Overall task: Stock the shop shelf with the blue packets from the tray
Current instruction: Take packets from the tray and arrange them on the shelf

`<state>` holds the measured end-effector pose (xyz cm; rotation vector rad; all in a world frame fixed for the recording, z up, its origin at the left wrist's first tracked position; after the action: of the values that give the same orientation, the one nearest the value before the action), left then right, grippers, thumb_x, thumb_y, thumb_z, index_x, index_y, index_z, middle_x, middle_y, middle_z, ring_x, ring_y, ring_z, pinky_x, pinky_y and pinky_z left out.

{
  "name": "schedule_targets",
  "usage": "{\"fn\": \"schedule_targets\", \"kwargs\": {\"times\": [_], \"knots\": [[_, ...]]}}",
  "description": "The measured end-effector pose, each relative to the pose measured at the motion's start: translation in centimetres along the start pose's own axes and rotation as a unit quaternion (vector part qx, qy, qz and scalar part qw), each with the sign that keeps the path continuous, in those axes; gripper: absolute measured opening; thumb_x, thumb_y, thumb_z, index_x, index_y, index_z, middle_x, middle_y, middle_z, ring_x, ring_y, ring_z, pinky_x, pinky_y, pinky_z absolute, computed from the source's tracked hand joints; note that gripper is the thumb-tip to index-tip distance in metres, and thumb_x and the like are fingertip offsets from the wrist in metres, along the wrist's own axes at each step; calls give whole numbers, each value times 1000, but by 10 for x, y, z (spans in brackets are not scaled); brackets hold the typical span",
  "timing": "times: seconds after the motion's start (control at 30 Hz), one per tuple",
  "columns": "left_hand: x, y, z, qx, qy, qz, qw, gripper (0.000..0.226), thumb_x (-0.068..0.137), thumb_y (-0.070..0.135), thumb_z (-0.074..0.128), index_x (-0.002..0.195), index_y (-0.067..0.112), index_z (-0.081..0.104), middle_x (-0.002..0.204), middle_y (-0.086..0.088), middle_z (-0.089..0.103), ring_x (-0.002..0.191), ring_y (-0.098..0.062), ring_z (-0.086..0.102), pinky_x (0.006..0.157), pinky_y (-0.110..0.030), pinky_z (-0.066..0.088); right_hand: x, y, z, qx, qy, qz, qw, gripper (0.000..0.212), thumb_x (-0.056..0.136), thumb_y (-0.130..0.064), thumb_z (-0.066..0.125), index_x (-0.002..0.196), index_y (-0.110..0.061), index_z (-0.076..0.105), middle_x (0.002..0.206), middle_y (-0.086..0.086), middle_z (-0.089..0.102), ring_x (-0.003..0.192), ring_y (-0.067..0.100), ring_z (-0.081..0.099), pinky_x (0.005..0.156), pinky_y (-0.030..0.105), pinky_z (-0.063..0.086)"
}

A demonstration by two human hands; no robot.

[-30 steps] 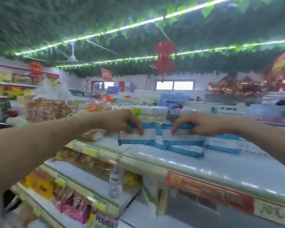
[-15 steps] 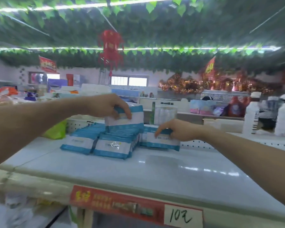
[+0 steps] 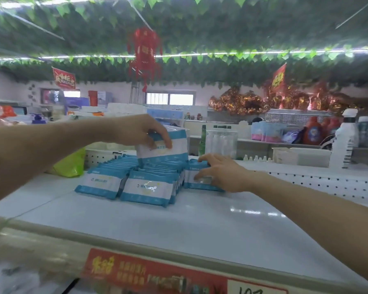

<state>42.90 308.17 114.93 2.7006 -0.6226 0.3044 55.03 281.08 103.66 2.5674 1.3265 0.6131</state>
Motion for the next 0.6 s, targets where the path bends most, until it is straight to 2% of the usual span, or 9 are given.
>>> {"fn": "schedule_targets", "kwargs": {"times": [0.1, 0.17, 0.27, 0.33, 0.43, 0.5, 0.6], "knots": [[29, 9, 17, -42, -6, 30, 999, 38, 93, 1, 69, 106, 36, 79, 125, 17, 66, 105, -14, 68, 91, -29, 59, -16, 9, -16, -2, 20, 20, 1000, 58, 97, -16, 62, 140, -53, 51, 161, -5, 28, 137, 24, 40, 112, 49, 39], [52, 18, 33, -62, -19, 55, 996, 37, 94, 2, 69, 109, 33, 78, 122, 16, 68, 102, -11, 68, 86, -25, 59, -30, 24, -28, -12, 75, 55, 996, 61, 92, -4, 61, 138, -45, 58, 157, -1, 38, 130, 23, 48, 106, 49, 46], [81, 29, 65, -43, -64, 104, 992, 34, 93, 3, 70, 113, 29, 78, 115, 26, 66, 97, 0, 65, 85, -13, 52, -56, 46, -46, -38, 139, 105, 984, 63, 87, 8, 63, 129, -39, 66, 146, 2, 51, 123, 24, 56, 99, 48, 54], [96, 29, 89, 0, -98, 138, 986, 34, 91, 7, 73, 114, 31, 77, 114, 27, 65, 103, -1, 63, 95, -21, 50, -74, 56, -56, -33, 158, 129, 978, 60, 86, 10, 62, 124, -36, 71, 140, 3, 56, 121, 25, 58, 96, 47, 56], [111, 15, 118, 87, -129, 158, 975, 34, 91, 9, 73, 116, 32, 75, 122, 11, 64, 111, -16, 59, 104, -40, 47, -95, 66, -65, -42, 176, 136, 974, 52, 88, 6, 65, 120, -34, 73, 134, 1, 60, 115, 23, 60, 92, 46, 57], [114, 6, 126, 113, -136, 158, 971, 34, 93, 8, 69, 118, 29, 74, 126, 6, 60, 116, -16, 54, 110, -38, 42, -107, 73, -65, -40, 183, 130, 974, 47, 88, 6, 65, 117, -30, 75, 129, 1, 62, 108, 23, 62, 87, 48, 58], [115, 2, 125, 126, -127, 163, 970, 34, 91, 5, 70, 116, 27, 75, 130, 4, 56, 120, -13, 49, 109, -30, 36, -116, 79, -65, -36, 175, 124, 976, 45, 89, 5, 62, 113, -30, 76, 125, -1, 62, 104, 23, 62, 84, 48, 57]]}}
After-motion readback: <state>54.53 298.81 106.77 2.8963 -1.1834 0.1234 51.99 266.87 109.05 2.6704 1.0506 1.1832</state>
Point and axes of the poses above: each hand's wrist, its own x-axis towards the middle knuckle, its own z-axis out of the palm, y = z × x, the point moved 2 cm from there along x, towards the middle knuckle
